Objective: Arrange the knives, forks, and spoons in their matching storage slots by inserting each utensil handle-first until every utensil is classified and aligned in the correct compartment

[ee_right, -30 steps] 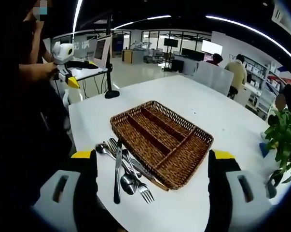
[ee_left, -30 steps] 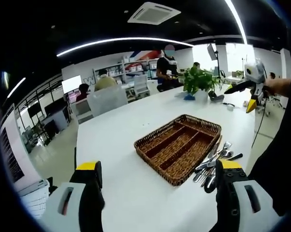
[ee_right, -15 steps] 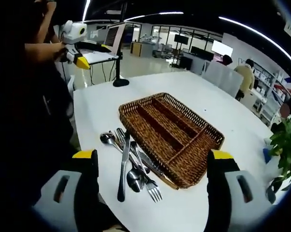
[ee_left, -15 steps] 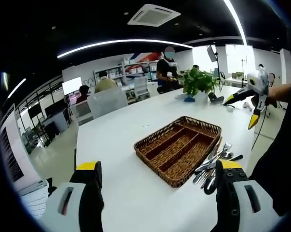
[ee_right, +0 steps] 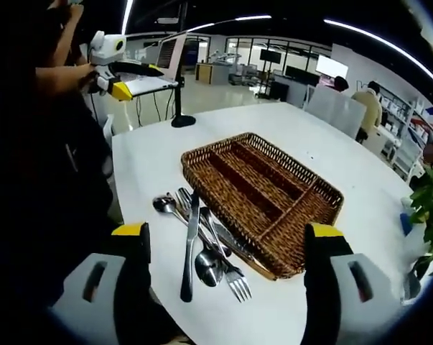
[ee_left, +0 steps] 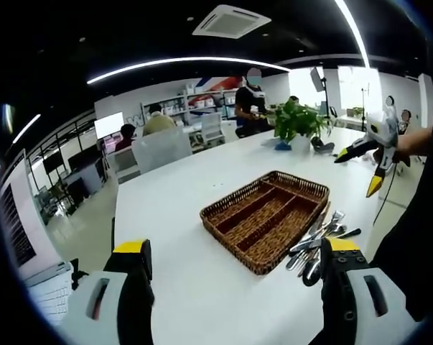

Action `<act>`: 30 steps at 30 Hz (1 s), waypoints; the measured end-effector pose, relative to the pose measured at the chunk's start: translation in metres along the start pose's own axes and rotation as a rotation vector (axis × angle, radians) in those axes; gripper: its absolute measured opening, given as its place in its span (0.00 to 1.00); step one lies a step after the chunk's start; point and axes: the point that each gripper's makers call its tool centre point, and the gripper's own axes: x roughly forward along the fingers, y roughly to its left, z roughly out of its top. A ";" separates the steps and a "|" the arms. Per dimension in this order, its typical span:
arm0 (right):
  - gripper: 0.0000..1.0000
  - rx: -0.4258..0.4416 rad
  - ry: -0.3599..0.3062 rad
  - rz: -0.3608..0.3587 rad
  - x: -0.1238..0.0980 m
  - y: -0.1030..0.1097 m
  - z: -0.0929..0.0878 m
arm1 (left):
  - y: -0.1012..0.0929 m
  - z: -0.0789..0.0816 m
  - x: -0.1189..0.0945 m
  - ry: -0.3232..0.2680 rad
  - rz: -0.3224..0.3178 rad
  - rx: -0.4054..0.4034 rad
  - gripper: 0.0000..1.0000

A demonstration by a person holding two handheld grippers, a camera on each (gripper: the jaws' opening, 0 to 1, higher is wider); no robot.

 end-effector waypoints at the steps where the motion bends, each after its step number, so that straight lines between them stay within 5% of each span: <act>1: 0.89 -0.002 0.000 0.003 0.001 0.001 -0.001 | 0.000 0.000 0.000 -0.001 0.000 0.000 0.99; 8: 0.84 -0.029 -0.009 0.063 0.016 0.022 -0.006 | -0.002 0.001 0.000 -0.007 -0.003 -0.004 0.99; 30: 0.57 -0.031 0.019 0.145 0.039 0.042 -0.032 | 0.007 -0.005 -0.008 -0.001 0.028 -0.030 0.99</act>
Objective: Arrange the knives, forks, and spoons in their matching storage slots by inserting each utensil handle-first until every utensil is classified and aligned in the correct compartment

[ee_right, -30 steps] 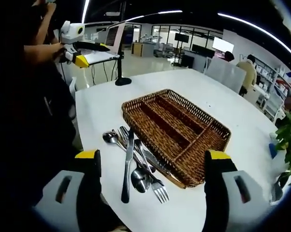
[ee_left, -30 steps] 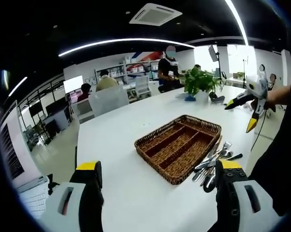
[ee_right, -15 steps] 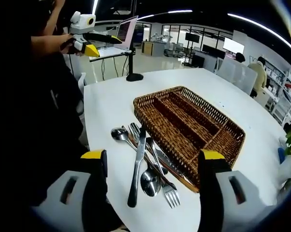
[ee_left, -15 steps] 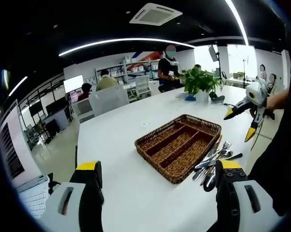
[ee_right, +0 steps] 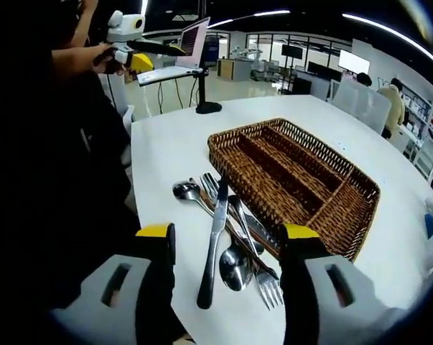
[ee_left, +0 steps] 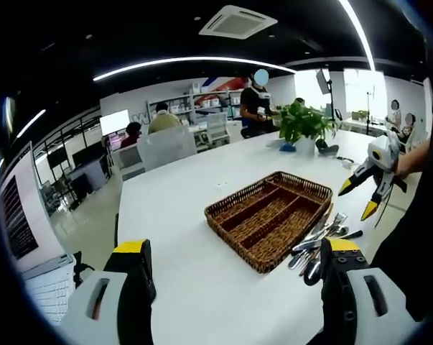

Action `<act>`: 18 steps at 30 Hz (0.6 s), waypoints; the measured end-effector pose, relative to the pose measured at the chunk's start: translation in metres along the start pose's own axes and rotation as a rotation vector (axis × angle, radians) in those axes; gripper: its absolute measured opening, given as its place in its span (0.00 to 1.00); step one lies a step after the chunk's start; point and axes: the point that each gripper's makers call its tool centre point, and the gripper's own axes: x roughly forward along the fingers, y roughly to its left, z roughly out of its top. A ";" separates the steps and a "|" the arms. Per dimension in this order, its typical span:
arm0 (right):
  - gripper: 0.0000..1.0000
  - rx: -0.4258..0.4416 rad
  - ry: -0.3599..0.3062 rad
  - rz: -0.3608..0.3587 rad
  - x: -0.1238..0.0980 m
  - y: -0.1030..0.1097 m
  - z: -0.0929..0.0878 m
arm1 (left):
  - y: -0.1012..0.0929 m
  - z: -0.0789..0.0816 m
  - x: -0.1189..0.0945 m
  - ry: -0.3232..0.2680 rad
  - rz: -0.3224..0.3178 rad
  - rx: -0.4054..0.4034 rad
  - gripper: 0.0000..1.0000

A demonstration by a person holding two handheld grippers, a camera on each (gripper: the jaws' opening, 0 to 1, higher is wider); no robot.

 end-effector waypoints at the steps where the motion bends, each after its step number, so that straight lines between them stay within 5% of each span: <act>1: 0.57 0.001 0.003 0.005 0.001 0.001 -0.001 | 0.000 0.000 0.000 0.001 0.001 0.000 0.99; 18: 0.43 0.010 0.034 0.049 0.020 0.012 -0.024 | 0.005 0.002 -0.002 0.014 0.002 0.020 0.99</act>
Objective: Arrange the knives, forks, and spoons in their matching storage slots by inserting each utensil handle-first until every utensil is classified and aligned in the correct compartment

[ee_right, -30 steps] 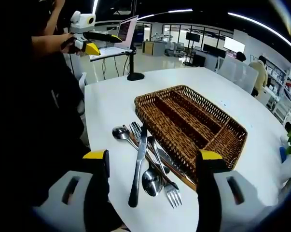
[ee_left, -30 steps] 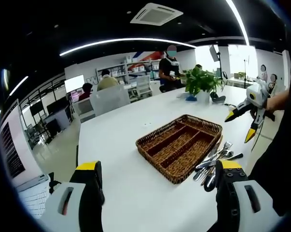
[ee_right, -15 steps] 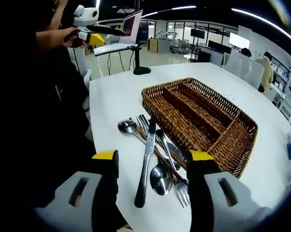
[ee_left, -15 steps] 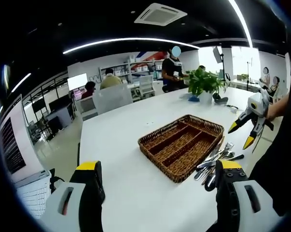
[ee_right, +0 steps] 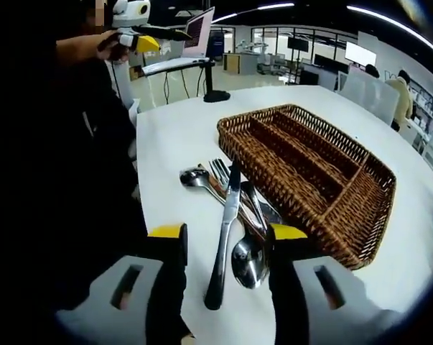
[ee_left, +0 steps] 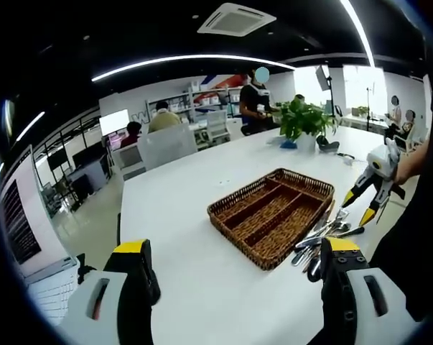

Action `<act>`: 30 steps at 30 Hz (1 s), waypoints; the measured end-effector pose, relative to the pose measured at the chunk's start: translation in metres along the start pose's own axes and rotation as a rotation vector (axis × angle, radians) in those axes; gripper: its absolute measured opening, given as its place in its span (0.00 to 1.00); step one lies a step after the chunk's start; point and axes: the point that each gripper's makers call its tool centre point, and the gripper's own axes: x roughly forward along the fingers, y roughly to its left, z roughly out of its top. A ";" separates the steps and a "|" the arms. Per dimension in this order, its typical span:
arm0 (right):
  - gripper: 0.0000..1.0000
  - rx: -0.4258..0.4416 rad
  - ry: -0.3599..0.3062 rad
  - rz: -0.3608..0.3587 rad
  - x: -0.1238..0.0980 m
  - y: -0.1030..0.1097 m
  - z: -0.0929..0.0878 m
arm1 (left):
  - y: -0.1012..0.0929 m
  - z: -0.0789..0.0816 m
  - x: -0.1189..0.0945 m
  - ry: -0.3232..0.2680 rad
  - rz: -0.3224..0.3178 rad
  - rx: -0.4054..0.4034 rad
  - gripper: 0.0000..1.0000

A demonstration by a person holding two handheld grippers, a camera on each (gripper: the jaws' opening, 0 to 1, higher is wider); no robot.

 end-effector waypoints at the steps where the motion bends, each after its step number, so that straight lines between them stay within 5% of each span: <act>1: 0.42 -0.002 0.005 -0.004 0.001 0.000 -0.002 | 0.000 0.000 0.000 0.000 0.000 0.000 0.99; 30: 0.18 -0.013 0.107 0.012 0.029 0.012 -0.032 | -0.003 -0.006 -0.012 0.018 0.012 0.003 0.99</act>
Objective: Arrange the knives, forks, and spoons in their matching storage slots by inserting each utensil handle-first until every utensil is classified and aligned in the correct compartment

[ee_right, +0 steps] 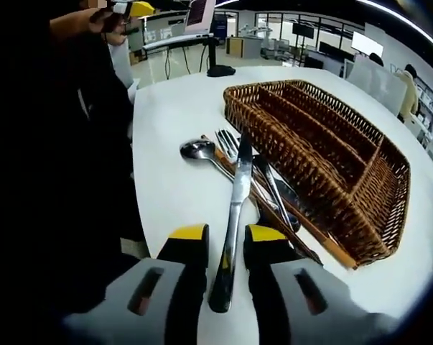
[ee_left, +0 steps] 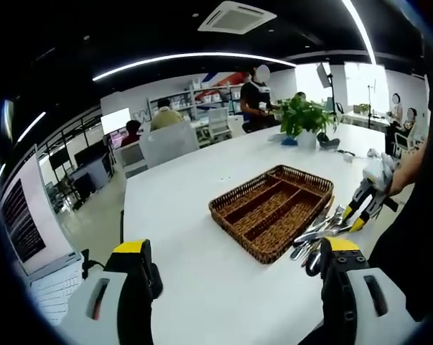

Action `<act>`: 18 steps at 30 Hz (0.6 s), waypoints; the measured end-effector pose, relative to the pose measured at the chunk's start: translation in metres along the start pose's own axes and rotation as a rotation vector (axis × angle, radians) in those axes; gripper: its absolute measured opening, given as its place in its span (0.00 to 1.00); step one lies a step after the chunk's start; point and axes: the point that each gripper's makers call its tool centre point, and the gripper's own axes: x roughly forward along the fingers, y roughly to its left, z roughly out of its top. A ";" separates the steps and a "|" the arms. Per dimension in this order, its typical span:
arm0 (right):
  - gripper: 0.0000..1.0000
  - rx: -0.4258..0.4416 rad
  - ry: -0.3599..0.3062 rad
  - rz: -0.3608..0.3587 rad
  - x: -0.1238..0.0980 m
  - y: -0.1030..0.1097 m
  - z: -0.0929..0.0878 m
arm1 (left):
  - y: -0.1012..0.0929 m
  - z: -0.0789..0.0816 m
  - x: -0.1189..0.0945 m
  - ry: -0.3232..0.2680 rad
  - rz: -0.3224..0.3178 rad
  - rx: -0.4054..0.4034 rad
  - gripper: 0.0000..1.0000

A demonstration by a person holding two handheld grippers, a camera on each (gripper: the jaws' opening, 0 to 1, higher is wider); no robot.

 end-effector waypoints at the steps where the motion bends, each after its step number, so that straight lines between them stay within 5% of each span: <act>1: 0.16 -0.002 0.002 -0.001 0.001 0.000 -0.001 | 0.000 0.000 0.000 -0.001 0.001 0.000 0.99; 18: 0.15 0.014 -0.011 -0.050 0.019 0.001 -0.004 | -0.001 -0.004 -0.004 0.006 0.007 -0.006 0.99</act>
